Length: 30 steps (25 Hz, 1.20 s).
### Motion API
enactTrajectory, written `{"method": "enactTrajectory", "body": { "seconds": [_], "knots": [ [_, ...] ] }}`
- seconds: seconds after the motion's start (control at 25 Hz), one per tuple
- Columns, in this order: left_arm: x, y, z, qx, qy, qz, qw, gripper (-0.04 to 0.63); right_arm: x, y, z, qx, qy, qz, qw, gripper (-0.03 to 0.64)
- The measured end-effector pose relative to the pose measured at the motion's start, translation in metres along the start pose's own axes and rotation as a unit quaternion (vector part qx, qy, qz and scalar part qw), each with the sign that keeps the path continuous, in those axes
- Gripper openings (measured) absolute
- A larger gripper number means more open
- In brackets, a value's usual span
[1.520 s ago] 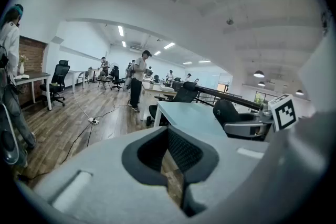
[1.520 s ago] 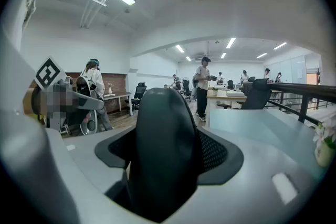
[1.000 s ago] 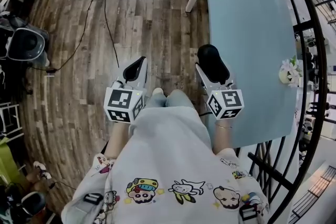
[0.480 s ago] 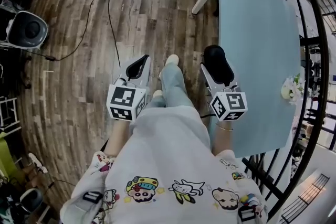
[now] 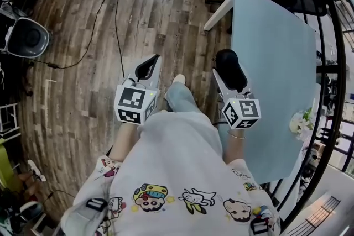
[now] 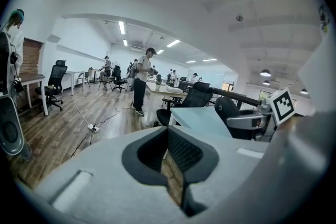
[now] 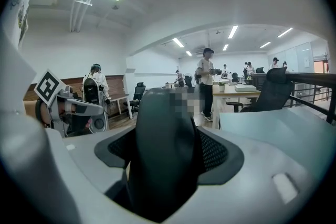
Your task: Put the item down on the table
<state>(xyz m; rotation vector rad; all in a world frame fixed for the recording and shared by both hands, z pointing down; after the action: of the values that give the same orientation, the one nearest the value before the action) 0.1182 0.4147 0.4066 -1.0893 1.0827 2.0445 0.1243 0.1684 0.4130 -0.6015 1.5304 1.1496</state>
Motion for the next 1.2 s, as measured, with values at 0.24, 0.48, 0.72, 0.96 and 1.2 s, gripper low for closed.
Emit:
{"method": "enactTrajectory", "body": {
  "seconds": [0.24,0.48,0.72,0.96,1.2],
  "knots": [
    [0.040,0.061,-0.007,-0.012,0.023,-0.002,0.9997,-0.002,0.018,0.032,-0.052,-0.012,0.011,-0.014,1.000,0.359],
    [0.065,0.109,-0.014,-0.030,0.042,0.004,0.9987,-0.002,0.028,0.052,-0.091,-0.033,0.019,-0.026,0.999,0.359],
    [0.071,0.143,-0.038,-0.063,0.059,0.021,0.9960,-0.002,0.022,0.036,-0.123,-0.072,0.047,-0.033,0.996,0.359],
    [0.077,0.184,-0.071,-0.127,0.090,0.051,0.9865,-0.002,0.011,0.012,-0.156,-0.143,0.082,-0.032,0.986,0.359],
    [0.092,0.250,-0.126,-0.229,0.138,0.082,0.9601,-0.002,-0.001,-0.016,-0.194,-0.240,0.125,-0.031,0.962,0.359]
  ]
}}
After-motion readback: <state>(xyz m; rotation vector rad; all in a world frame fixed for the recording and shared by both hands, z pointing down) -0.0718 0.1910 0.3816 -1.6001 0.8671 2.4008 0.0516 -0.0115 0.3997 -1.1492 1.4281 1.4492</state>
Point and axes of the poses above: the fingertips, and each gripper's own axes: y forward along the fingers, z to its left, x out of its top, the point moved 5 cm from there along -y, backward along the fingers, and after that the axes turned 10 degrees about -y, right-handed, at the moved point
